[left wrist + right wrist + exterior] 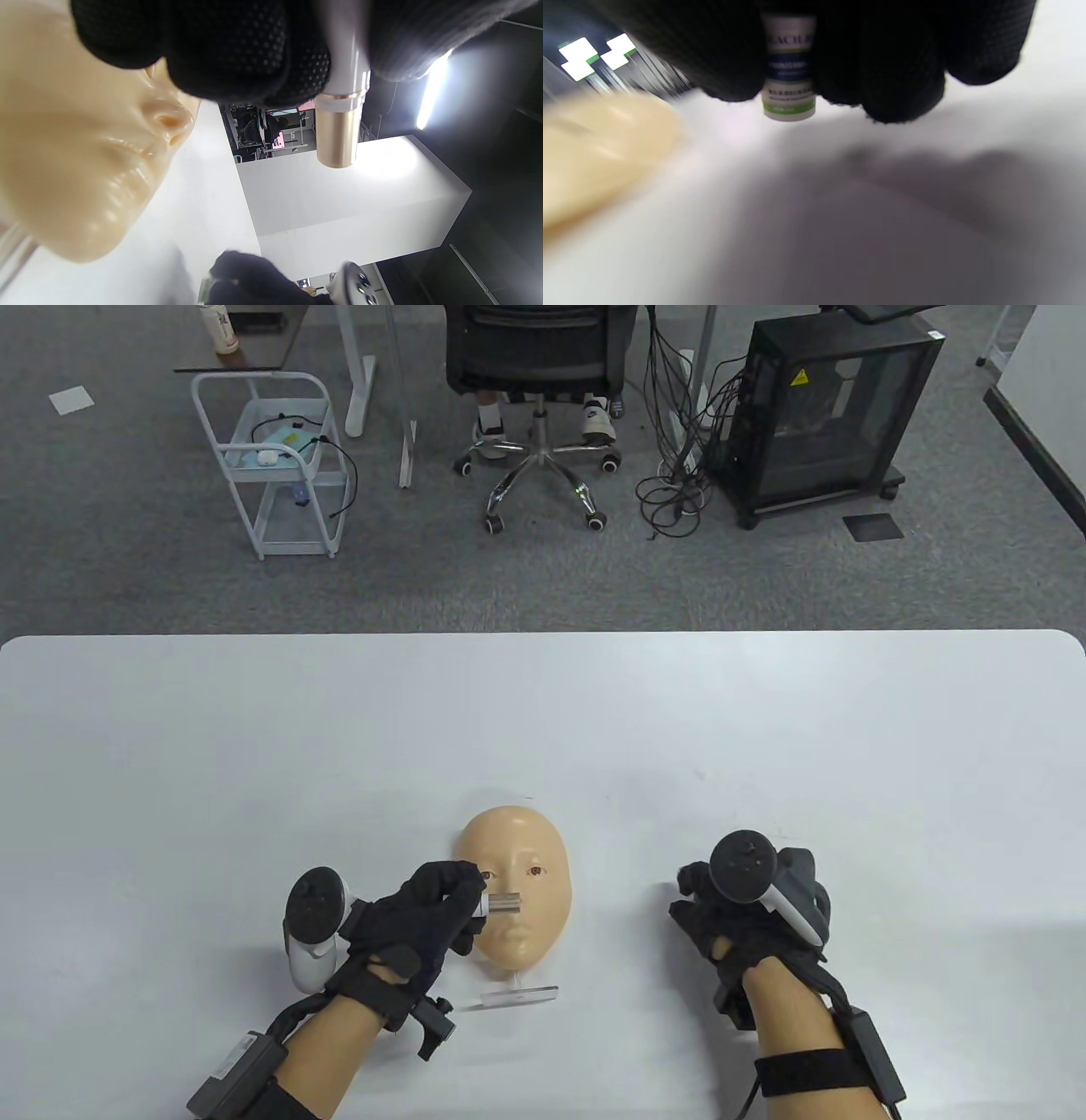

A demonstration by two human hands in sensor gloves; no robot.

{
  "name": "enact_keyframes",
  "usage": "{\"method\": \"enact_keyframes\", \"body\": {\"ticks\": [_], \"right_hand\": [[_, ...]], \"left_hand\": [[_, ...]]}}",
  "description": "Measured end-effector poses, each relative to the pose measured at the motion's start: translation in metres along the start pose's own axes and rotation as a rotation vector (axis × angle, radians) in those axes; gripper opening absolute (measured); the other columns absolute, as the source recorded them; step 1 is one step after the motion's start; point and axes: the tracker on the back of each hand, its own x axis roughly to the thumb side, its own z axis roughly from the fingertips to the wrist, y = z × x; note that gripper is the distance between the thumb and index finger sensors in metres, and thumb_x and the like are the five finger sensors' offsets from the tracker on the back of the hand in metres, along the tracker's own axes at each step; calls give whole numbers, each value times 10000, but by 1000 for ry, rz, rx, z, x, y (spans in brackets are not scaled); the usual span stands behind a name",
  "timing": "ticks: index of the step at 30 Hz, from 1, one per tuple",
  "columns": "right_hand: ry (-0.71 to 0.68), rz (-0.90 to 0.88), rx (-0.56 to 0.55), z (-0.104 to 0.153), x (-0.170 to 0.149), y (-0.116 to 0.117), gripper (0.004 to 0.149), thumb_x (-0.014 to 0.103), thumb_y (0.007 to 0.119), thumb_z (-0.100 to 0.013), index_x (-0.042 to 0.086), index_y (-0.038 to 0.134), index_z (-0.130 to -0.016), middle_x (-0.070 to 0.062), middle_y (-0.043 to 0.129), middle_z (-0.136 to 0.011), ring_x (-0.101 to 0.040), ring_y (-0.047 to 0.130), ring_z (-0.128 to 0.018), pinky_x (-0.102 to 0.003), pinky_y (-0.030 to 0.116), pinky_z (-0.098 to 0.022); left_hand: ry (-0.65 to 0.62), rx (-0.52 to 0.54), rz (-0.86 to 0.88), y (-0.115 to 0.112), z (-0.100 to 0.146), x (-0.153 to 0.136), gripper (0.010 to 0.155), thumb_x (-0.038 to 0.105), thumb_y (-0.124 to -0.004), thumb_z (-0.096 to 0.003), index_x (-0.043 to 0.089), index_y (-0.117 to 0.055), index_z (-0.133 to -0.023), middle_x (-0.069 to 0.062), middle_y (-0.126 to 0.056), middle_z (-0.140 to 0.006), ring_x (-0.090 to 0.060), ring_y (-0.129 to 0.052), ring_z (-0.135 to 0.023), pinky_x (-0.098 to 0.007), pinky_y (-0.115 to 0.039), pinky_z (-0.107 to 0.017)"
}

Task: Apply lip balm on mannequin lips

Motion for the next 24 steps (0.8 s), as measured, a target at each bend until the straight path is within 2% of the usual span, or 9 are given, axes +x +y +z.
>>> {"method": "enact_keyframes", "body": {"ticks": [4,6,9,12,24], "right_hand": [[-216,-365,-20,14,36,6,561,426,944,-480,169,768,-947,-89,960,-803,-323,1024,-576,-504,852,-486],[-305,-528,11,19,50,11,564,423,936,-482,162,761,-951,-92,961,-806,-320,1030,-570,-500,859,-481],[-321,-729,39,24,61,23,562,419,923,-492,148,756,-955,-105,963,-811,-324,1038,-565,-501,866,-473],[-310,-763,120,24,64,29,564,425,912,-498,144,749,-960,-107,960,-819,-323,1038,-569,-499,866,-475],[-302,-744,165,26,69,37,568,434,917,-498,140,756,-957,-108,969,-806,-314,1038,-552,-495,866,-467]], "left_hand": [[8,-17,15,-3,0,-1,517,491,-839,-584,131,-706,-931,-131,-966,-719,-263,-1009,-364,-551,-811,-442],[6,-20,13,-6,0,-1,522,491,-841,-582,130,-704,-933,-129,-967,-724,-264,-1012,-366,-551,-813,-441],[1,-47,12,-11,0,-1,522,492,-839,-583,131,-701,-934,-128,-968,-726,-262,-1014,-368,-549,-814,-444],[1,-76,23,-16,0,-2,521,491,-838,-584,131,-700,-935,-128,-966,-729,-263,-1013,-370,-550,-812,-446],[-5,-113,33,-24,0,-4,519,493,-837,-583,135,-704,-934,-126,-969,-727,-259,-1015,-369,-547,-816,-446]]}}
